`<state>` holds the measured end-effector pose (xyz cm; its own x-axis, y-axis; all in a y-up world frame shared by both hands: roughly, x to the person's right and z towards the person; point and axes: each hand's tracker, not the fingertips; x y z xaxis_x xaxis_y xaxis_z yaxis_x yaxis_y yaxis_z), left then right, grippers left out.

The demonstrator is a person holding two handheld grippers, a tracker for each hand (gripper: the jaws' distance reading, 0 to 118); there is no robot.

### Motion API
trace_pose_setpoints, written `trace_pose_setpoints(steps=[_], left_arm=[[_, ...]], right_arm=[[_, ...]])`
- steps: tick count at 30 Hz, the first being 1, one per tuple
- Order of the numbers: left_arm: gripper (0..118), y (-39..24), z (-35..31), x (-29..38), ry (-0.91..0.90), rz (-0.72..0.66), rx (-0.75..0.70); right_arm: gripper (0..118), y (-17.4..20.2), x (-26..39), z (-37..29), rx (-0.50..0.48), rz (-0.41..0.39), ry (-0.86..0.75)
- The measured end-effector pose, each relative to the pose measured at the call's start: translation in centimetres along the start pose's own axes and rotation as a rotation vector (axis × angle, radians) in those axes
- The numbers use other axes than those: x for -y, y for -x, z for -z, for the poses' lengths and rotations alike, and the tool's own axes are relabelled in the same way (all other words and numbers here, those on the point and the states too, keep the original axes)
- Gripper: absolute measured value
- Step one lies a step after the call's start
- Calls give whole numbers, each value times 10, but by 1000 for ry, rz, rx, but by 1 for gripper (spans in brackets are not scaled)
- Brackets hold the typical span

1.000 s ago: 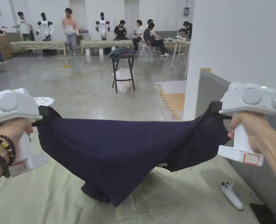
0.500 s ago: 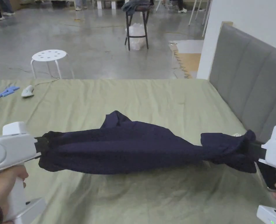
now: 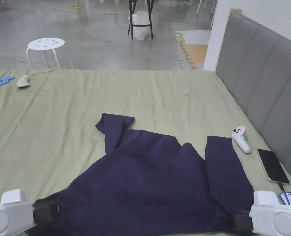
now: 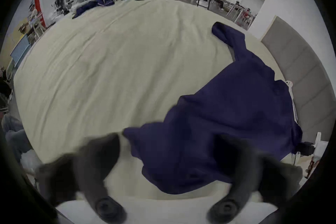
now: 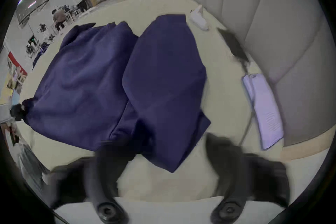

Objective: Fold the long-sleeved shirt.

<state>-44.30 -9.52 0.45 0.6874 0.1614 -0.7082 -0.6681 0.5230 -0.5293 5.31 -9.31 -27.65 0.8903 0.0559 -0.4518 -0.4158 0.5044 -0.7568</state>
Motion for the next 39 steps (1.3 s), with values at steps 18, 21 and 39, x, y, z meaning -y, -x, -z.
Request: trace_pose_setpoints(steps=[18,21,39], left_arm=[[62,-17,-57,-19,-173,84,-36],[103,3,-44,-18,-101,0,-50],[23,6,24,1,59,-57,36]], right_arm=[[0,58,-59,-45,-121,-104,-123],[0,65,-56,-51,-99,-143,-111],[0,106,-129,4,-142,-212,-63]])
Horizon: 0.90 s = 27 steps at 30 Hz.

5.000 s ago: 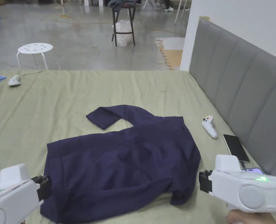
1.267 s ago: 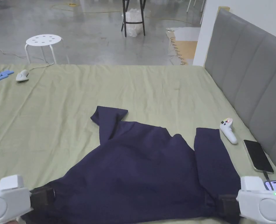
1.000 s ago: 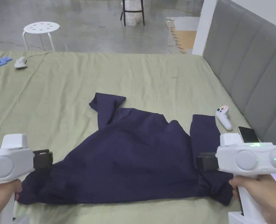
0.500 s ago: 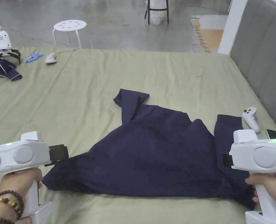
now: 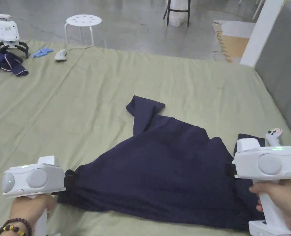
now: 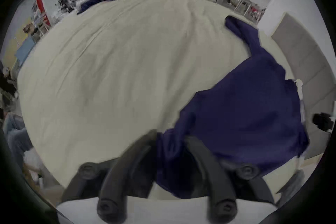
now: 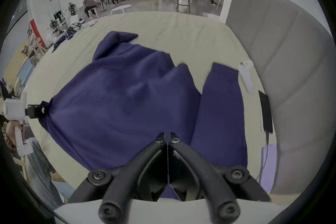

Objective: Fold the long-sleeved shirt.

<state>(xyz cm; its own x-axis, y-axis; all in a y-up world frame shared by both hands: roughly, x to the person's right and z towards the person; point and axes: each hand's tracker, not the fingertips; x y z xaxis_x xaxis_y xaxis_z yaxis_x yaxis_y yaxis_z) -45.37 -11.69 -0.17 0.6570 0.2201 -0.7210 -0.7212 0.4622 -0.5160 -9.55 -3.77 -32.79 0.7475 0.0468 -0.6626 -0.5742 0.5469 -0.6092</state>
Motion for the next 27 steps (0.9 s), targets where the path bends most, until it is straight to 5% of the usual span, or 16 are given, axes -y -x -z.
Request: trace_pose_setpoints(steps=[5,6,7,8,9,10,13,19,22,24,27], left_arm=[[23,-6,-18,-7,-51,57,-34],[23,-5,-19,-8,-56,45,-21],[23,-4,-20,-7,-58,26,-7],[23,-3,-20,-7,-58,8,-4],[23,2,-20,-7,-58,-15,-3],[23,3,-21,-6,-58,-25,3],[23,9,-23,-1,-63,-70,21],[23,14,-23,1,-57,-107,28],[23,11,-25,-1,-64,-99,17],[23,8,-25,-6,-73,-74,5],[23,6,-27,-27,-129,-3,5]], right_arm=[[0,34,-115,39,-108,-160,-74],[7,42,-138,57,-139,-182,-66],[26,51,-161,79,-161,-217,-51],[72,59,-178,96,-187,-251,-29],[100,68,-196,121,-204,-289,7],[110,77,-208,142,-212,-323,39],[91,101,-233,197,-166,-430,70],[81,125,-230,265,-162,-583,270],[73,124,-233,250,-224,-469,296],[12,121,-227,236,-266,-484,279],[5,103,-225,214,-154,-458,247]])
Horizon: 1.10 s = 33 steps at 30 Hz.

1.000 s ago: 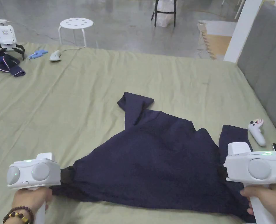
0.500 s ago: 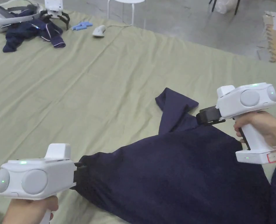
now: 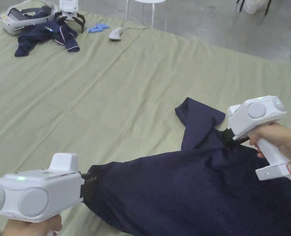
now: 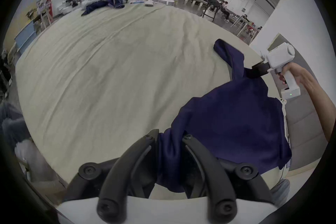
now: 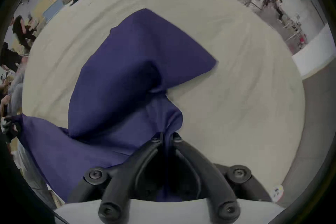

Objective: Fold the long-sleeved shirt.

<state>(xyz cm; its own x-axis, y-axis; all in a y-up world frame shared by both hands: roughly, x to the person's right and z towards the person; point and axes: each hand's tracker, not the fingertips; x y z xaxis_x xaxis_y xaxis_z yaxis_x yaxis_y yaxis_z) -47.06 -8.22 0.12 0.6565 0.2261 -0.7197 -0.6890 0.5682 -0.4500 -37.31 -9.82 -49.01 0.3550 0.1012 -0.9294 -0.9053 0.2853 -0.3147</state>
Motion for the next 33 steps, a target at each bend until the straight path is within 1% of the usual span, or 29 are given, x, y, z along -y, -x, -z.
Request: trace_pose_setpoints(steps=[1,3,5,7,9,13,14,15,16,17,18,19,20,22,23,24,25,26,30,32,33], left_arm=[[23,-3,-2,-13,-53,29,10],[23,-15,-9,-43,-89,107,19],[23,-33,-20,-80,-145,175,29],[23,-62,-39,-121,-230,236,84],[23,-95,-57,-166,-295,278,100],[23,-161,-98,-264,-424,324,183],[23,-174,-108,-288,-450,301,218],[23,-186,-120,-314,-475,258,282],[23,-198,-130,-339,-494,210,317],[23,-208,-139,-359,-510,194,352],[23,-217,-147,-384,-534,175,363],[23,-229,-157,-403,-556,182,375],[23,-241,-166,-418,-567,196,369],[23,-266,-182,-444,-620,285,318],[23,-277,-189,-452,-648,327,277],[23,-286,-195,-459,-679,367,265],[23,-295,-201,-466,-692,376,247],[23,-297,-201,-477,-686,366,250],[23,-308,-218,-494,-717,340,224],[23,-310,-222,-500,-735,332,225],[23,-310,-223,-502,-746,330,228]], right_arm=[[5,-8,7,-19,-1,16,-28],[5,-29,24,-70,21,61,-111],[5,-54,44,-134,79,95,-185],[5,-79,68,-210,113,156,-299],[5,-98,87,-280,159,205,-413],[5,-131,104,-400,261,285,-578],[5,-136,104,-422,292,304,-613],[5,-142,103,-446,324,315,-644],[5,-149,95,-463,354,314,-671],[5,-155,92,-478,366,324,-705],[5,-162,87,-494,379,347,-727],[5,-166,81,-507,385,360,-756],[5,-168,75,-517,411,385,-772],[5,-175,62,-537,486,400,-812],[5,-179,55,-545,515,410,-831],[5,-182,44,-552,548,410,-829],[5,-185,36,-561,583,404,-844],[5,-187,31,-568,600,399,-860],[5,-196,11,-598,627,445,-943],[5,-192,6,-605,657,443,-980],[5,-192,2,-608,651,439,-967]])
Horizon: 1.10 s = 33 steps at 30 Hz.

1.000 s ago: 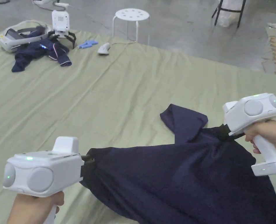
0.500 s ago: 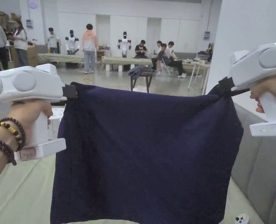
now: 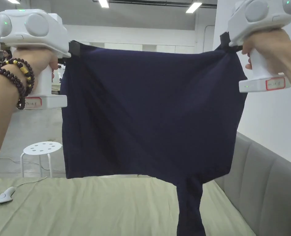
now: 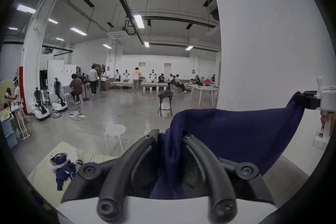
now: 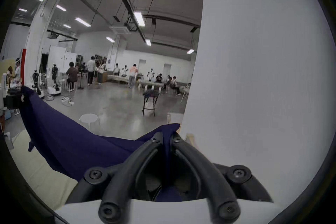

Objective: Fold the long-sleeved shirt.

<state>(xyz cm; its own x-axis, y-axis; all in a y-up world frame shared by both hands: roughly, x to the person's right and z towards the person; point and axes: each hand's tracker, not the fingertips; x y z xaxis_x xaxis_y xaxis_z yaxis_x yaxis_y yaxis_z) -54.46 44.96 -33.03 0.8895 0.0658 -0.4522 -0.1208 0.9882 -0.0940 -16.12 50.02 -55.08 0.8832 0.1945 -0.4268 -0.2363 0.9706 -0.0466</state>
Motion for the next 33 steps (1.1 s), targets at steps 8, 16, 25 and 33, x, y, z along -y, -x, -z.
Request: trace_pose_setpoints(steps=[8,16,25,33], left_arm=[[23,7,11,68,83,-4,-27],[23,30,60,229,326,32,-18],[23,32,5,288,396,-36,-20],[23,26,-140,377,504,70,-49]], right_arm=[[5,31,60,31,-25,-46,131],[5,80,238,98,-85,-104,395],[5,79,307,64,-170,-112,507],[5,83,398,-94,-282,-228,538]])
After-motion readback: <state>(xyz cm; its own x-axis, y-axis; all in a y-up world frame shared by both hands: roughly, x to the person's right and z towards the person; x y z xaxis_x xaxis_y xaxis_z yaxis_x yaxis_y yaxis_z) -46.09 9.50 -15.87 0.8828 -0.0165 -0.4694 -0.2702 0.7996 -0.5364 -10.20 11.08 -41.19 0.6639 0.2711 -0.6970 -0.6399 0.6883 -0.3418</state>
